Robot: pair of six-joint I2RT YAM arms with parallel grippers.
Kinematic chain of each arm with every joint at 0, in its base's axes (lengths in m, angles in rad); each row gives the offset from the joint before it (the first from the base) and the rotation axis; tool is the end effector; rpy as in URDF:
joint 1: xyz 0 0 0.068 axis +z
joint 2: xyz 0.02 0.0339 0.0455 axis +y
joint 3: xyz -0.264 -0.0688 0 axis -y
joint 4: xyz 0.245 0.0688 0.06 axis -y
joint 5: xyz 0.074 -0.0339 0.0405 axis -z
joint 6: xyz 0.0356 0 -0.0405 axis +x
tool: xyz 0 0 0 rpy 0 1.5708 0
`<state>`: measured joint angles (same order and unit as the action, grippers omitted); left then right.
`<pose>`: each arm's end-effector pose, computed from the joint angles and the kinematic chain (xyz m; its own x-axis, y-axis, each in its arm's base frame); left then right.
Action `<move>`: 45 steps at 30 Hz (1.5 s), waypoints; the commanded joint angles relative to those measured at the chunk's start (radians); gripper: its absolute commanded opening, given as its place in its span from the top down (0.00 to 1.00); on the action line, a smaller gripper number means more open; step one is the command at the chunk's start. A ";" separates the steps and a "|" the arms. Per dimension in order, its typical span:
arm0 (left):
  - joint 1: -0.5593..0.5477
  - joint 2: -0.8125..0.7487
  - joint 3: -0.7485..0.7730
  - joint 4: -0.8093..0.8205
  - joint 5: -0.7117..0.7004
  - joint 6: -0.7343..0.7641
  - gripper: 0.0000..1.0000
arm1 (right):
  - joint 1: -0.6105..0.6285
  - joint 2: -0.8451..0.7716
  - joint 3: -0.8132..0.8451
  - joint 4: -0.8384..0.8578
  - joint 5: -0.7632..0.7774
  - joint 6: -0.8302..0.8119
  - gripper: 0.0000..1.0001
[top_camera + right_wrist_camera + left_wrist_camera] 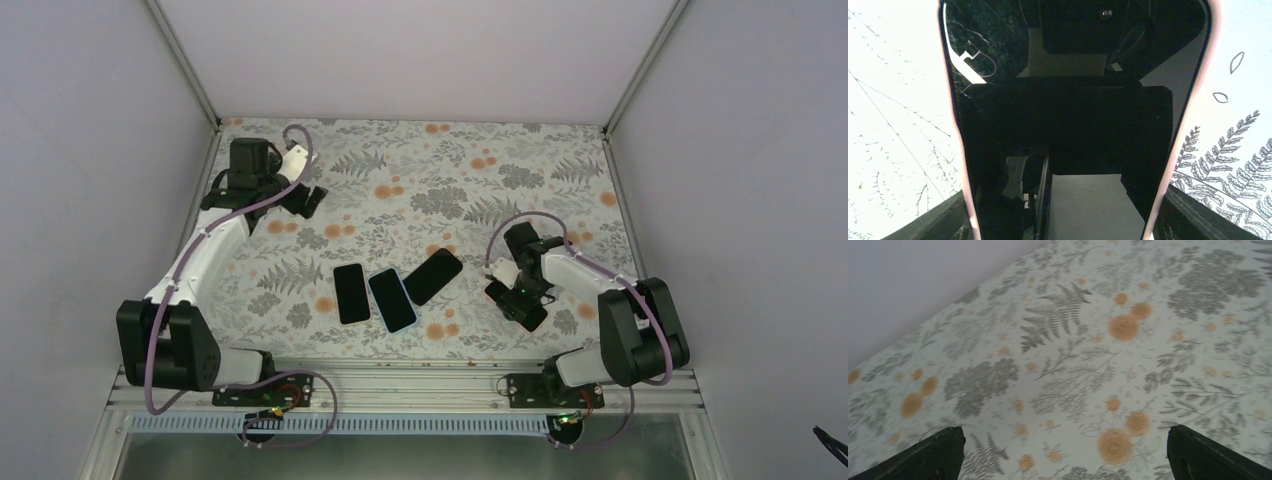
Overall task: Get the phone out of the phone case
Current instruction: Pick up the phone at the center of the board.
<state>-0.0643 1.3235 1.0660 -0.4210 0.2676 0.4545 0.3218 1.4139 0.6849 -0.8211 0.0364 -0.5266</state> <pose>0.2907 -0.0282 0.2971 -0.4454 0.4529 -0.7723 0.5152 0.8351 0.1927 0.1937 0.0632 0.1463 -0.6615 -0.7500 0.0004 -0.7493 0.6609 -0.0419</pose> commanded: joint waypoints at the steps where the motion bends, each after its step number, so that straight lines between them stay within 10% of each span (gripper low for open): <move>1: -0.035 0.064 0.103 -0.102 0.105 0.028 0.00 | 0.008 0.014 -0.005 0.097 0.064 -0.029 0.36; 9: -0.079 0.339 0.429 -0.451 0.538 0.139 0.00 | 0.014 -0.093 0.149 0.148 0.019 -0.049 0.41; 27: -0.281 0.891 1.083 -0.761 0.694 0.002 0.00 | 0.219 0.109 0.459 0.361 0.128 0.007 0.43; 45: -0.334 1.048 1.250 -0.822 0.763 -0.038 0.06 | 0.295 0.242 0.614 0.429 0.160 0.025 0.41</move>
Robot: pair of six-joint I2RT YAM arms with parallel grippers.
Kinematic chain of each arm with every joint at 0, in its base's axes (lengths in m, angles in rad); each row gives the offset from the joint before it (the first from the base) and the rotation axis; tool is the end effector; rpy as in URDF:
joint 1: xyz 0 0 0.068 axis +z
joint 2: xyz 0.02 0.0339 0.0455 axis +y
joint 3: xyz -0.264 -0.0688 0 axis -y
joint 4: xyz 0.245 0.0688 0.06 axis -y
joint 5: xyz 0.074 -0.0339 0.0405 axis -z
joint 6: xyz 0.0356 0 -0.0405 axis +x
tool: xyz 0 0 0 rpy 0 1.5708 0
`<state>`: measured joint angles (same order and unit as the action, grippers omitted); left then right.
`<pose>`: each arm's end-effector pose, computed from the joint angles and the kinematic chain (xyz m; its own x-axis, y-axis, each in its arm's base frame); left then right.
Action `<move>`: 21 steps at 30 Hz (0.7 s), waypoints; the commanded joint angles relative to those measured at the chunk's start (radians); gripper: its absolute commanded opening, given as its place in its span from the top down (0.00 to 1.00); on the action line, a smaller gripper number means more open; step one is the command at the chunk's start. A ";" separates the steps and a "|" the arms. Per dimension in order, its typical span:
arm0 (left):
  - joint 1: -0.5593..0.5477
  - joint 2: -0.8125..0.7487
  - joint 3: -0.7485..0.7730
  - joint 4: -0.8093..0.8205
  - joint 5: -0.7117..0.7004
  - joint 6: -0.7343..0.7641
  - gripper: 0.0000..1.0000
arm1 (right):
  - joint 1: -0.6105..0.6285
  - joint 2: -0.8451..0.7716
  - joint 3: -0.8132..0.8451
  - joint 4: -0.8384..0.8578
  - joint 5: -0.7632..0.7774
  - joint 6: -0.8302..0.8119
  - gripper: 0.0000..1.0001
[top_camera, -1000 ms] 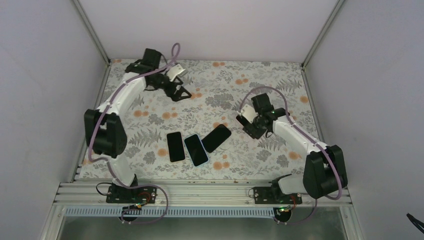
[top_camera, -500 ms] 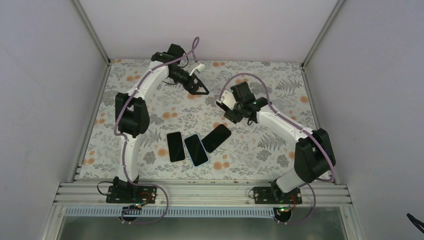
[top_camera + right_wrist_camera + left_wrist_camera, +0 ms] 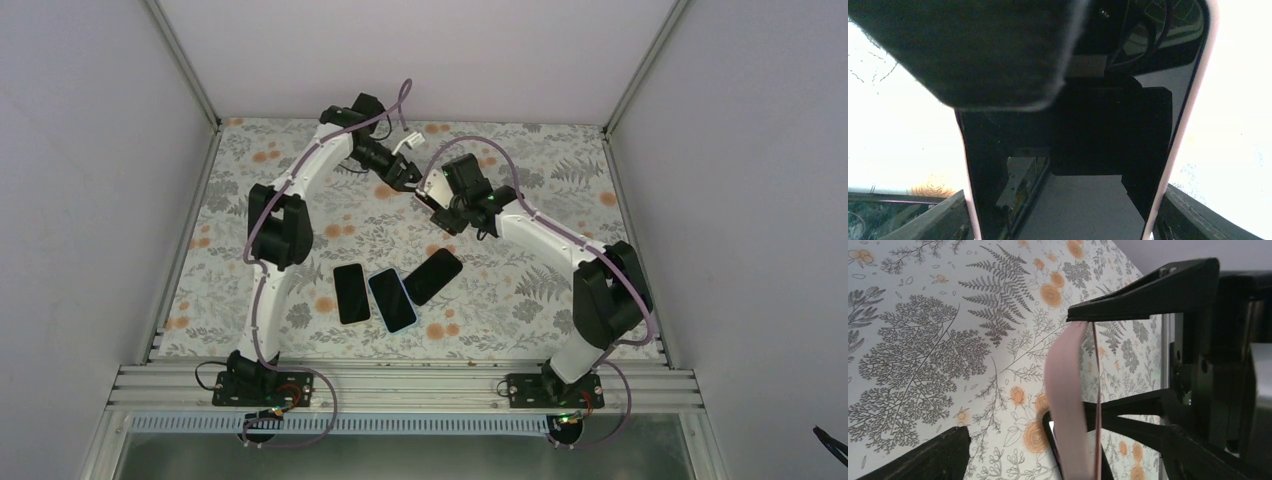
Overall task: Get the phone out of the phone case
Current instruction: Pick up the phone at the center of the board.
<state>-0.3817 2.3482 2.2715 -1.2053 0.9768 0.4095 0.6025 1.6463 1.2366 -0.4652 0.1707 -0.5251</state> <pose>0.4352 -0.2065 0.2527 -0.6458 0.4993 -0.5775 0.7464 0.2536 -0.6153 0.2988 0.1982 0.2505 -0.3122 -0.8143 -0.4893 -0.7226 0.5379 -0.4342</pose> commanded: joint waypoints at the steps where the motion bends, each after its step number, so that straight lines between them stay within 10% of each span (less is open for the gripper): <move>1: -0.020 0.026 0.048 -0.043 0.063 0.014 0.09 | 0.016 0.010 0.069 0.074 0.024 0.025 0.41; 9: -0.031 0.047 0.057 -0.083 0.087 0.045 0.34 | 0.034 0.039 0.102 0.079 0.034 0.039 0.40; 16: -0.031 0.050 0.066 -0.086 0.102 0.050 0.80 | 0.053 0.024 0.095 0.079 0.036 0.053 0.40; 21: -0.030 0.040 0.075 -0.088 0.090 0.055 0.90 | 0.054 -0.017 0.080 0.071 0.023 0.065 0.32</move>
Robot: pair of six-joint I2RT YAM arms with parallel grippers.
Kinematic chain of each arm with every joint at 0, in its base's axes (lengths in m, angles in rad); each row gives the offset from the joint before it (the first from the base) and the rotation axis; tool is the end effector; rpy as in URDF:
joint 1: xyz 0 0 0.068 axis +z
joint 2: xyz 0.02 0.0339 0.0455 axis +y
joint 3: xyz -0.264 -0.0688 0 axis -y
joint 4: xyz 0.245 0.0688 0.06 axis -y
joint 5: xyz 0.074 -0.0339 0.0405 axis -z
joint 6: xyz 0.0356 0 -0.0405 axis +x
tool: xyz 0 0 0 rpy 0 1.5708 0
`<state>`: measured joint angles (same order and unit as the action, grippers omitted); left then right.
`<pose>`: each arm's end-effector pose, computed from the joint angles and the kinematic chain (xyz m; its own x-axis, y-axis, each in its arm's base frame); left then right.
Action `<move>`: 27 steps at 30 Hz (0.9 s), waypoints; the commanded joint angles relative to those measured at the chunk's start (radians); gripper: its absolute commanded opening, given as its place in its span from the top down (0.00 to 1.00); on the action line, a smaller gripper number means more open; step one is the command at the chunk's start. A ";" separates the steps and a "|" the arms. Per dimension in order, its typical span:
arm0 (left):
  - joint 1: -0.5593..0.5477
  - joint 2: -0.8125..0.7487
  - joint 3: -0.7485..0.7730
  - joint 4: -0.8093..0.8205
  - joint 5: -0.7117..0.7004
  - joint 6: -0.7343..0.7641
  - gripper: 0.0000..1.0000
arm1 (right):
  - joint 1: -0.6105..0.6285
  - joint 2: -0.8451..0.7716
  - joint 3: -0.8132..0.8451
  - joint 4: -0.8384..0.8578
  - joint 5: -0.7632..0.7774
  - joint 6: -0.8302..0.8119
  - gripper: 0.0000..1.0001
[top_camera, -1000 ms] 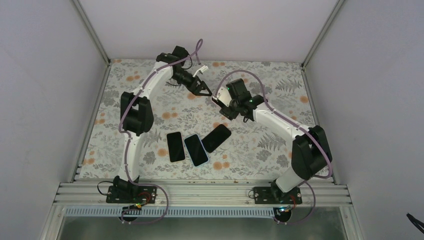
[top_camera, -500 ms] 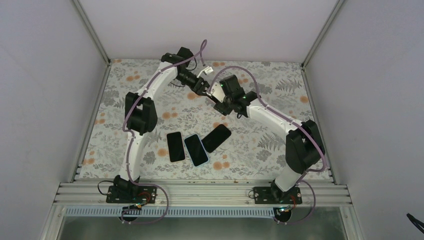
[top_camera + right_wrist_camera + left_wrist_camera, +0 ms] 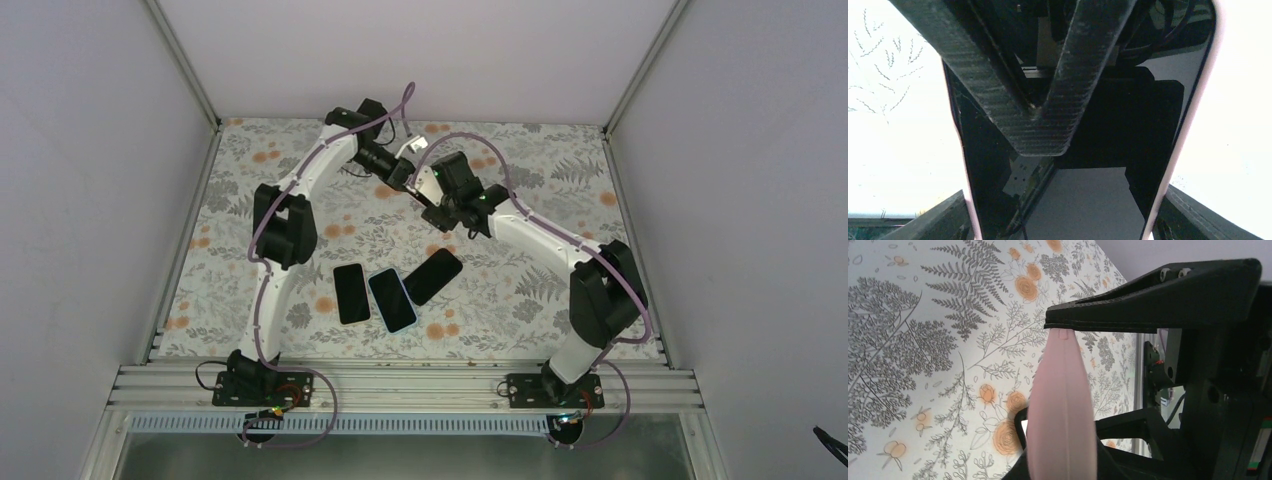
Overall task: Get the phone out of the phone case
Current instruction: Pick up the phone at the center of the board, then remove the phone case from the phone.
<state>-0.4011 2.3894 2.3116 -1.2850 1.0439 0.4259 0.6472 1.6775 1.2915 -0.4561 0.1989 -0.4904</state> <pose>0.4305 -0.2160 0.2447 -0.6713 0.5104 -0.5375 0.7006 0.2003 -0.6849 0.2996 0.2176 0.2581 -0.2961 -0.8025 -0.5180 -0.7091 0.5480 -0.4437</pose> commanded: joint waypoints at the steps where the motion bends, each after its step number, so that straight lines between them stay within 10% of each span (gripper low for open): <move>1: -0.010 -0.006 0.035 -0.013 0.021 0.045 0.92 | 0.009 -0.060 0.019 0.054 -0.013 0.030 0.27; 6: -0.006 -0.052 0.062 -0.061 0.005 0.117 0.98 | -0.046 -0.156 -0.001 -0.084 -0.220 0.030 0.01; 15: -0.014 -0.284 -0.086 0.018 -0.089 0.254 0.98 | -0.269 -0.481 -0.186 -0.150 -0.541 -0.141 0.00; 27: -0.105 -0.738 -0.733 0.544 -0.363 0.278 0.98 | -0.392 -0.371 -0.156 -0.127 -0.764 -0.168 0.08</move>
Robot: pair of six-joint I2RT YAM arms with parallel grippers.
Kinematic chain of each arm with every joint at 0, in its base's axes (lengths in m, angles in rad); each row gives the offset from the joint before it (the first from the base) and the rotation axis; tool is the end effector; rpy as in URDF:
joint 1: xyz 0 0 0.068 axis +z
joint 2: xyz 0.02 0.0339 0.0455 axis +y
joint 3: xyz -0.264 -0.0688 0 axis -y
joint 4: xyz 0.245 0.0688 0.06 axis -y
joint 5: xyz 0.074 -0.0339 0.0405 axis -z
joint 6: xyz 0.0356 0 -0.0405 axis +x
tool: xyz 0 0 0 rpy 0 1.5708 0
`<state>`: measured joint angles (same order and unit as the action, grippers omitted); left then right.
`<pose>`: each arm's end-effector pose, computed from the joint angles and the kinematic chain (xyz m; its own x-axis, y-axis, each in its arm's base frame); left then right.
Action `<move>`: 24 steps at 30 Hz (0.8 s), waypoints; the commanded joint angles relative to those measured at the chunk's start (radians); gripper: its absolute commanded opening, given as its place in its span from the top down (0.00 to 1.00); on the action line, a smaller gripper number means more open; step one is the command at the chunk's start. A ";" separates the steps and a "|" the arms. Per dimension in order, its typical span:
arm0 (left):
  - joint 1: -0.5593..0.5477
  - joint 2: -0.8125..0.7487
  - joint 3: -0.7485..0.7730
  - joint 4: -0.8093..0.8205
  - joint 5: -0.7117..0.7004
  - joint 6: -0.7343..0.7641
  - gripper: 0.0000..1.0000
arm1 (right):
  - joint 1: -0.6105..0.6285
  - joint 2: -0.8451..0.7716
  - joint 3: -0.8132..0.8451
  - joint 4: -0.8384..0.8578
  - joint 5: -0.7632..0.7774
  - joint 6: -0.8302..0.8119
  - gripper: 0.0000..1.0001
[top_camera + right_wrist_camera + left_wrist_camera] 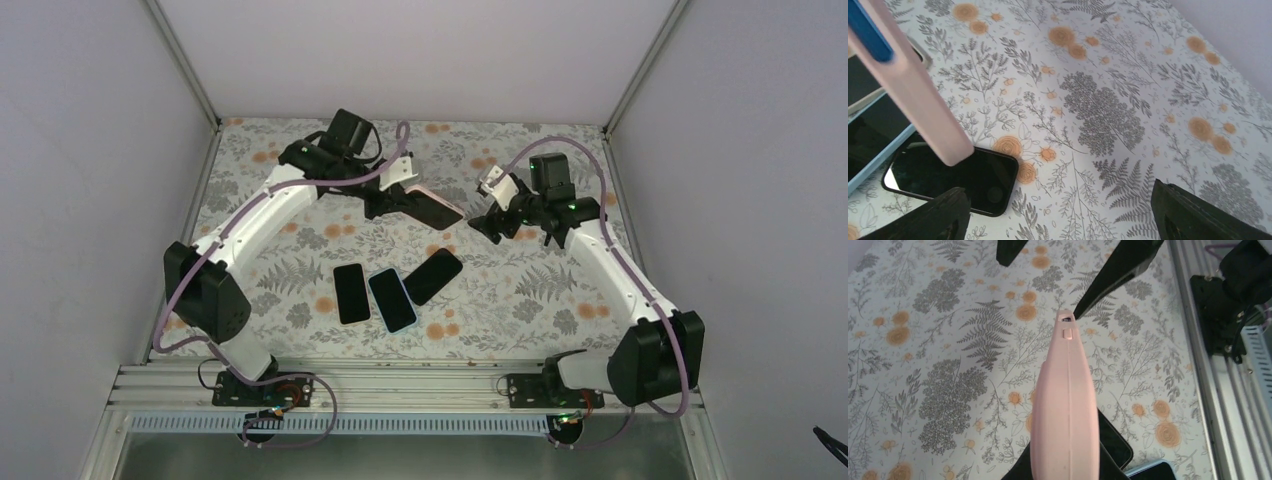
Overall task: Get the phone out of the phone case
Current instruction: Remove the phone case from the phone.
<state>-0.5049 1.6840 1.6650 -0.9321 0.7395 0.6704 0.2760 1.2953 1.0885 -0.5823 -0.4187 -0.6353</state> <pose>0.2984 -0.1923 0.3495 -0.1234 0.5927 -0.7959 0.9911 0.1137 -0.0690 0.2610 0.0890 0.3004 -0.2384 -0.6310 -0.7383 -0.8274 0.5299 -0.1858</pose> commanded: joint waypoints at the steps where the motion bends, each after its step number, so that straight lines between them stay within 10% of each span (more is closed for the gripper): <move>1: -0.001 -0.038 -0.102 0.200 -0.065 0.037 0.98 | -0.023 0.022 0.059 -0.012 -0.167 -0.031 0.08; 24: -0.011 -0.020 -0.079 0.174 -0.026 0.041 0.98 | -0.027 0.150 0.061 0.074 -0.112 0.000 0.13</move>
<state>-0.5114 1.6730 1.5429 -0.7856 0.6502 0.6983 0.2581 1.4094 1.1381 -0.5522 -0.5529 -0.6533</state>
